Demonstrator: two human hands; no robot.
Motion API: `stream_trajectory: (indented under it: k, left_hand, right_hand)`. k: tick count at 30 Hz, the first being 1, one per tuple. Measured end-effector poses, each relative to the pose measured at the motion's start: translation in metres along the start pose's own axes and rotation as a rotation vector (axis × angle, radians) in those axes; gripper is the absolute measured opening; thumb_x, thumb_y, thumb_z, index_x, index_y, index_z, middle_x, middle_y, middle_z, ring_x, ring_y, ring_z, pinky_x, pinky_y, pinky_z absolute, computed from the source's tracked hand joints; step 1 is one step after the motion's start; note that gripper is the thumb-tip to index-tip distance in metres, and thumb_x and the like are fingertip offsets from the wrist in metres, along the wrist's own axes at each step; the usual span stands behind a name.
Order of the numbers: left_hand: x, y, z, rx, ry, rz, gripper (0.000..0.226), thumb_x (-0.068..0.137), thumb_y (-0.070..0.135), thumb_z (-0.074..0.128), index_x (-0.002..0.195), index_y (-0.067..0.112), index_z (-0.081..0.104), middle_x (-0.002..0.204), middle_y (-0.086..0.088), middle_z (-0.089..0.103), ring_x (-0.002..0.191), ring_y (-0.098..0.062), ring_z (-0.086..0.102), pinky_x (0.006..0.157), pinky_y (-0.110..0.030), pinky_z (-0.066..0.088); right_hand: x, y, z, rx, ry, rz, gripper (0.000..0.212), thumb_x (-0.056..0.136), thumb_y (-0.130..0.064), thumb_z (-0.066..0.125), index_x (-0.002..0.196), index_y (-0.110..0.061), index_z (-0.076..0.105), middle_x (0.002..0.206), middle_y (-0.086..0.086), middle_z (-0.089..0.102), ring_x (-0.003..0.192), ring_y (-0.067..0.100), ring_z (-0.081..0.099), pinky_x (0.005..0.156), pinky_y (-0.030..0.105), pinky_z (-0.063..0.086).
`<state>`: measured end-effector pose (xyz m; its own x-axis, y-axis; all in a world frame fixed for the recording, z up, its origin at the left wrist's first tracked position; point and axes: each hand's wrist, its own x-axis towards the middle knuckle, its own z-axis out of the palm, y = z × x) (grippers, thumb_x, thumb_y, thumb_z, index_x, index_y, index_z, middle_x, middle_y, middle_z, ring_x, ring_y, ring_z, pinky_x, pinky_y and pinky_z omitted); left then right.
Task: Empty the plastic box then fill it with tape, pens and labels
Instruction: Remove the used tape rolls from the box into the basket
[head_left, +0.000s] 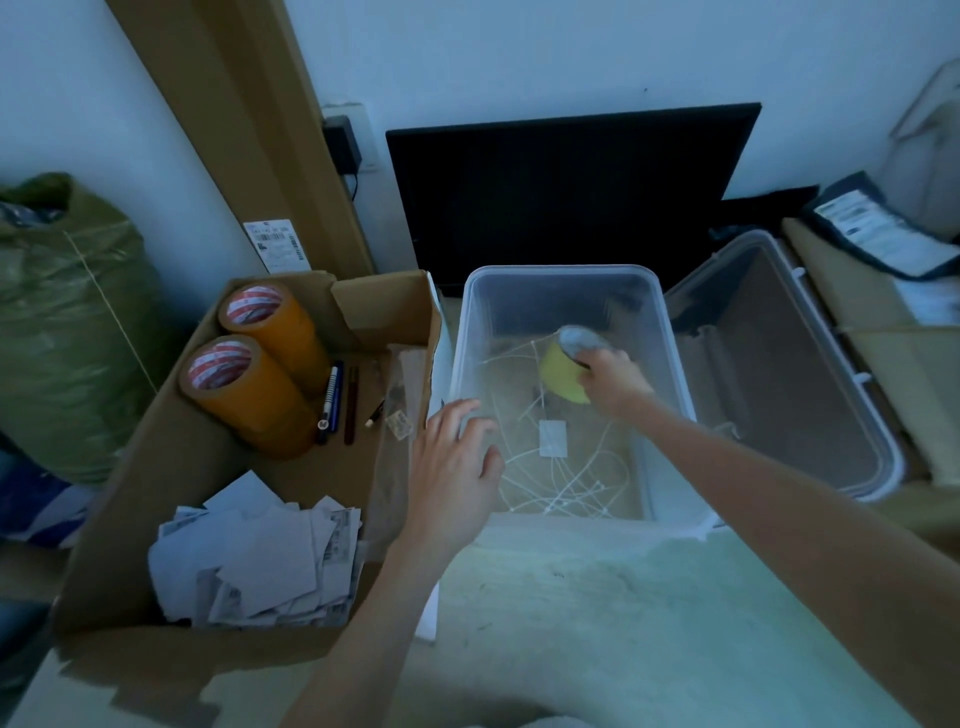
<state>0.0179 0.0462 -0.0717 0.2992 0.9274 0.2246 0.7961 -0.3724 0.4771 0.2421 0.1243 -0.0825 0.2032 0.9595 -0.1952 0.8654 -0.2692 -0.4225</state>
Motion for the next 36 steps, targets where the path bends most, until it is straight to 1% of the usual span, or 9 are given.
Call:
stream_trajectory:
  k: [4, 8, 15, 18, 21, 24, 27, 32, 36]
  left_hand:
    - [0.002, 0.005, -0.007, 0.012, -0.014, -0.005, 0.024, 0.092, 0.018, 0.054, 0.115, 0.016, 0.061, 0.137, 0.0, 0.046, 0.131, -0.018, 0.037, 0.105, -0.031, 0.025]
    - [0.004, 0.014, -0.019, -0.004, -0.002, -0.026, 0.027, 0.094, 0.02, 0.052, 0.12, 0.015, 0.059, 0.136, 0.001, 0.046, 0.131, -0.016, 0.038, 0.101, -0.024, 0.016]
    - [0.008, 0.045, -0.046, -0.476, -0.062, -0.137, 0.034, 0.101, 0.034, 0.037, 0.134, 0.031, 0.046, 0.137, 0.012, 0.046, 0.119, -0.002, 0.044, 0.098, -0.023, 0.032]
    - [0.014, 0.056, -0.053, -0.68, -0.165, -0.234, 0.043, 0.099, 0.05, 0.028, 0.14, 0.04, 0.036, 0.142, 0.01, 0.044, 0.118, -0.008, 0.05, 0.103, -0.032, 0.037]
    - [0.012, 0.061, -0.06, -0.731, -0.252, -0.243, 0.034, 0.096, 0.057, 0.027, 0.126, 0.05, 0.042, 0.124, 0.014, 0.054, 0.112, -0.008, 0.055, 0.099, -0.033, 0.043]
    - [0.001, 0.064, -0.067, -0.805, -0.24, -0.258, 0.018, 0.097, 0.047, 0.039, 0.112, 0.048, 0.049, 0.106, 0.017, 0.061, 0.095, 0.002, 0.06, 0.078, -0.022, 0.052]
    - [-0.012, 0.066, -0.069, -0.874, -0.223, -0.338, 0.014, 0.098, 0.04, 0.043, 0.101, 0.044, 0.057, 0.106, 0.009, 0.066, 0.098, -0.006, 0.063, 0.075, -0.025, 0.055]
    - [-0.033, 0.07, -0.07, -0.956, -0.179, -0.383, 0.018, 0.098, 0.037, 0.045, 0.093, 0.046, 0.06, 0.106, 0.005, 0.068, 0.101, -0.008, 0.063, 0.082, -0.033, 0.057]
    - [-0.042, 0.073, -0.071, -0.96, -0.168, -0.34, 0.018, 0.099, 0.036, 0.043, 0.098, 0.045, 0.059, 0.107, 0.006, 0.068, 0.1, -0.008, 0.064, 0.07, -0.022, 0.056]
  right_hand:
    - [-0.029, -0.009, -0.025, -0.003, 0.079, -0.127, 0.042, 0.095, -0.008, 0.042, 0.135, -0.018, 0.052, 0.13, 0.018, 0.054, 0.119, 0.04, 0.045, 0.102, 0.04, 0.031]
    - [-0.058, -0.013, -0.045, 0.096, 0.157, -0.258, 0.036, 0.092, -0.008, 0.051, 0.125, -0.017, 0.061, 0.116, 0.016, 0.063, 0.109, 0.04, 0.051, 0.095, 0.042, 0.037]
    - [-0.118, -0.019, -0.058, 0.095, 0.302, -0.512, 0.033, 0.084, 0.002, 0.059, 0.114, -0.01, 0.066, 0.103, 0.013, 0.068, 0.099, 0.036, 0.057, 0.088, 0.049, 0.045]
    - [-0.14, -0.02, -0.053, -0.025, 0.375, -0.657, 0.032, 0.078, 0.007, 0.063, 0.104, -0.011, 0.067, 0.091, 0.003, 0.069, 0.088, 0.031, 0.059, 0.081, 0.046, 0.045]
    - [-0.16, -0.018, -0.047, -0.202, 0.436, -0.728, 0.037, 0.072, 0.008, 0.068, 0.103, -0.013, 0.067, 0.087, -0.003, 0.066, 0.086, 0.025, 0.057, 0.086, 0.033, 0.037]
    - [-0.179, -0.017, -0.042, -0.222, 0.472, -0.812, 0.027, 0.078, 0.001, 0.068, 0.102, -0.011, 0.068, 0.089, 0.0, 0.065, 0.09, 0.027, 0.058, 0.086, 0.029, 0.036]
    - [-0.198, -0.017, -0.038, -0.025, 0.475, -0.78, 0.018, 0.089, -0.017, 0.062, 0.102, -0.007, 0.068, 0.108, 0.006, 0.063, 0.103, 0.028, 0.057, 0.086, 0.035, 0.047]
    - [-0.22, -0.01, -0.027, 0.348, 0.409, -0.535, 0.048, 0.084, -0.03, 0.069, 0.128, -0.016, 0.056, 0.142, 0.001, 0.044, 0.13, 0.018, 0.043, 0.105, 0.032, 0.04]
    - [-0.233, -0.015, -0.016, 0.68, 0.329, -0.363, 0.067, 0.083, -0.046, 0.065, 0.142, -0.027, 0.039, 0.143, -0.009, 0.041, 0.13, 0.003, 0.043, 0.1, 0.027, 0.045]
